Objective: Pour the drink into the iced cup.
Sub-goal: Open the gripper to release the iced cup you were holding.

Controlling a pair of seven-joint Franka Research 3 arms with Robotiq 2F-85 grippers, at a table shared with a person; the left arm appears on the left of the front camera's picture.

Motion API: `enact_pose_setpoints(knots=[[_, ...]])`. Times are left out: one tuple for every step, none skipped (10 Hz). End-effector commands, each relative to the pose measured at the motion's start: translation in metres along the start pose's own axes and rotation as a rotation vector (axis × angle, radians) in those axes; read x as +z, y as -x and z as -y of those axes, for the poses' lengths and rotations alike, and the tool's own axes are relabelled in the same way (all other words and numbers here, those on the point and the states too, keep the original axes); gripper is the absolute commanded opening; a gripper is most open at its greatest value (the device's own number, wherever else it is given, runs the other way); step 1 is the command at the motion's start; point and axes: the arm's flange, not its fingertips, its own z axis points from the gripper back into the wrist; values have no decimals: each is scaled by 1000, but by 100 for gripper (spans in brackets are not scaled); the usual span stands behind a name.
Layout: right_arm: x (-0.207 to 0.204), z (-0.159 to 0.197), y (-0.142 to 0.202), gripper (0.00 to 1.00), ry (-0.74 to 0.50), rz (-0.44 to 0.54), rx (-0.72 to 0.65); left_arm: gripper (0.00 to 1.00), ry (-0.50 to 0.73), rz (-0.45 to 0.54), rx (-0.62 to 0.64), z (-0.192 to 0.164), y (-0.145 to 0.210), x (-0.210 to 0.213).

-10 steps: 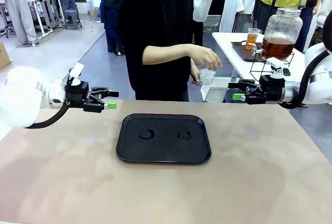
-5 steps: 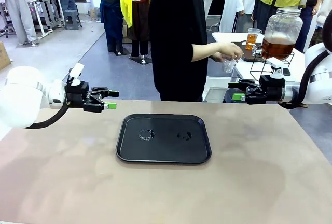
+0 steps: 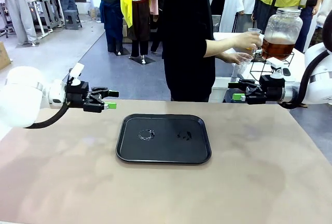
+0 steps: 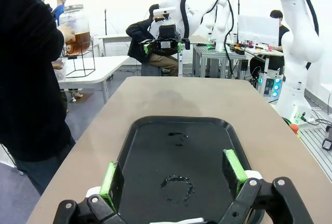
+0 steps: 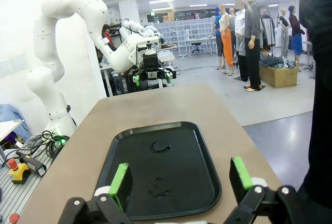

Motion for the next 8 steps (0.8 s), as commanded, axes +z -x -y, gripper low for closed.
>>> enact_pose_setpoints(knots=[[1, 0, -3, 100, -13, -4, -11, 100, -4, -5, 6, 0, -2, -1], [1, 0, -3, 100, -13, -4, -11, 100, -4, -5, 6, 0, -2, -1], [1, 0, -3, 100, -13, -4, -11, 100, -4, -5, 6, 0, -2, -1], [1, 0, -3, 100, -13, -4, -11, 100, -4, -5, 6, 0, -2, -1], [1, 0, -3, 100, -13, -4, -11, 100, -4, -5, 6, 0, -2, -1], [1, 0, -3, 100, -13, -4, -11, 100, -4, -5, 6, 0, -2, -1], [1, 0, -3, 100, -13, -4, -11, 100, -4, -5, 6, 0, -2, -1], [1, 0, -3, 100, -13, -4, -11, 100, -4, -5, 6, 0, -2, -1]])
